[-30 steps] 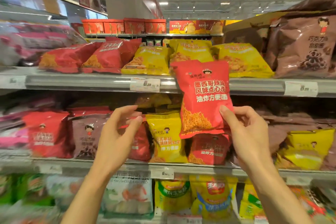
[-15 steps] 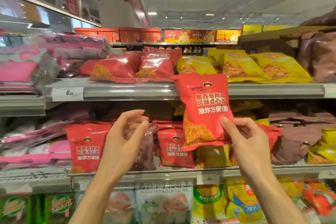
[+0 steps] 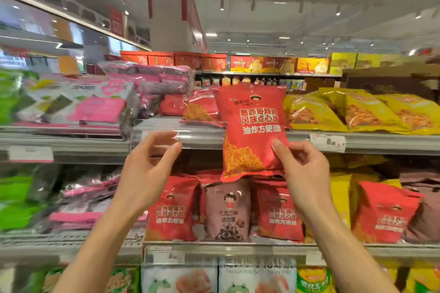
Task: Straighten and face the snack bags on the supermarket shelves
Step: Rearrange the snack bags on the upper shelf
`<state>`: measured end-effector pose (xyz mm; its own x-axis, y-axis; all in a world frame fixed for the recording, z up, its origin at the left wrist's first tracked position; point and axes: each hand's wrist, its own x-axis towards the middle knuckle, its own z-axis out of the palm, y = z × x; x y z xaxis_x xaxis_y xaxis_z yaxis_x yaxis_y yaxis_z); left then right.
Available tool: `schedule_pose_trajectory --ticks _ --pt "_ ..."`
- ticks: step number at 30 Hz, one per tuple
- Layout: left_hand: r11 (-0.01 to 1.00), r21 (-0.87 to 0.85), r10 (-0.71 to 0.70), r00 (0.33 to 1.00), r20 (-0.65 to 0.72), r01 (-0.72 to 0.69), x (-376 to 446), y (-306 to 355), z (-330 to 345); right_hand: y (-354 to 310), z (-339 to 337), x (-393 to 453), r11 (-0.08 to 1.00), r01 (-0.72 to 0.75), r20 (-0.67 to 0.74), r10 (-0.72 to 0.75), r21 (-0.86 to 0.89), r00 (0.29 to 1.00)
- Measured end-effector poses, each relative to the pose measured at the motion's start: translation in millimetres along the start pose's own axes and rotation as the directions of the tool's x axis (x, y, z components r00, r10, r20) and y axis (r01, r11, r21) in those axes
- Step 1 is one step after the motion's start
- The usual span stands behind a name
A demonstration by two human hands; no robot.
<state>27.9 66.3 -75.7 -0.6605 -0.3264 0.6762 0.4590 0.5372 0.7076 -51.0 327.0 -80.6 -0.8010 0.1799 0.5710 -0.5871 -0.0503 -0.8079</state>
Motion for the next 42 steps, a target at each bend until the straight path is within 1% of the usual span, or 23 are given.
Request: schedule_pose_trajectory --ticks 2,4,9,12,14,17,19,20,23,25,27,28,29,30,32,34,36,38,40,42 --pt "1.0 0.019 -0.002 1.0 -0.015 0.002 16.5 2.1 -9.7 -6.2 28.0 14.3 0.999 0.044 0.017 -0.044 -0.006 0.999" --pt "0.999 0.044 0.001 1.0 0.013 -0.002 32.0 6.7 -12.9 -12.1 53.3 25.9 0.998 0.059 0.022 -0.059 -0.008 0.998" --pt "1.0 0.014 -0.021 0.993 0.116 0.019 58.1 17.7 4.1 -17.4 88.9 40.3 0.999 0.024 0.06 -0.026 0.032 0.998" --pt "0.998 -0.051 -0.041 0.988 0.15 0.049 67.6 22.4 21.0 -17.8 92.8 39.4 1.0 0.015 0.096 -0.016 0.01 0.995" --pt "0.997 -0.066 -0.033 0.991 0.132 0.042 73.9 24.1 29.9 -19.5 90.8 41.2 1.0 0.023 0.124 -0.021 -0.009 0.992" --pt "0.994 -0.108 -0.021 0.995 0.101 0.032 85.2 24.5 31.3 -21.8 81.8 46.9 1.0 0.002 0.245 -0.007 0.019 0.969" --pt "0.996 -0.085 -0.01 0.997 0.08 0.017 93.5 22.6 24.1 -21.0 71.9 50.1 0.996 -0.055 0.323 0.03 0.068 0.946" --pt "0.998 -0.069 -0.009 0.998 0.068 0.013 97.7 21.2 18.9 -19.9 66.4 51.7 0.995 -0.068 0.337 0.04 0.072 0.94" --pt "0.999 -0.022 -0.03 0.999 0.032 0.031 111.0 15.6 1.3 -15.0 51.5 55.8 0.997 -0.059 0.321 0.041 0.047 0.946" --pt "0.998 0.025 -0.058 0.998 0.026 0.057 118.9 11.8 -10.5 -11.5 43.3 56.2 0.998 -0.061 0.313 0.047 0.035 0.949" --pt "0.994 0.08 -0.084 0.995 0.061 0.079 124.8 9.3 -20.0 -7.2 36.0 54.3 0.997 -0.068 0.318 0.055 0.029 0.947" --pt "0.987 0.147 -0.083 0.993 0.083 0.071 126.6 8.0 -23.1 -5.2 32.7 53.0 0.997 -0.075 0.319 0.062 0.028 0.946" --pt "0.967 0.25 -0.07 0.993 0.097 0.043 128.6 6.8 -25.1 -2.9 29.7 51.8 0.996 -0.08 0.321 0.067 0.028 0.945" --pt "0.929 0.37 -0.043 0.994 0.098 0.003 130.5 4.9 -26.1 -1.2 27.0 50.5 0.996 -0.083 0.325 0.069 0.028 0.943" --pt "0.794 0.602 0.028 0.995 0.092 -0.078 132.9 1.2 -25.2 1.7 22.2 48.1 0.996 -0.082 0.327 0.067 0.033 0.942" --pt "0.68 0.721 0.08 0.991 0.111 -0.135 131.7 -0.6 -21.1 4.4 18.3 45.6 0.996 -0.084 0.321 0.067 0.04 0.945" --pt "0.612 0.768 0.075 0.981 0.18 -0.188 129.4 -3.5 -15.1 6.9 14.4 43.0 0.995 -0.089 0.319 0.074 0.034 0.945" --pt "0.581 0.79 -0.004 0.97 0.244 -0.196 127.5 -8.4 -9.1 10.5 10.5 40.4 0.996 -0.09 0.319 0.078 0.023 0.944" --pt "0.592 0.793 -0.108 0.961 0.255 -0.144 128.1 -12.9 -6.4 14.3 6.1 38.1 0.995 -0.097 0.316 0.085 0.021 0.945" --pt "0.6 0.794 -0.17 0.956 0.238 -0.091 131.4 -15.2 -6.2 17.9 1.8 35.4 0.994 -0.105 0.317 0.095 0.015 0.944"
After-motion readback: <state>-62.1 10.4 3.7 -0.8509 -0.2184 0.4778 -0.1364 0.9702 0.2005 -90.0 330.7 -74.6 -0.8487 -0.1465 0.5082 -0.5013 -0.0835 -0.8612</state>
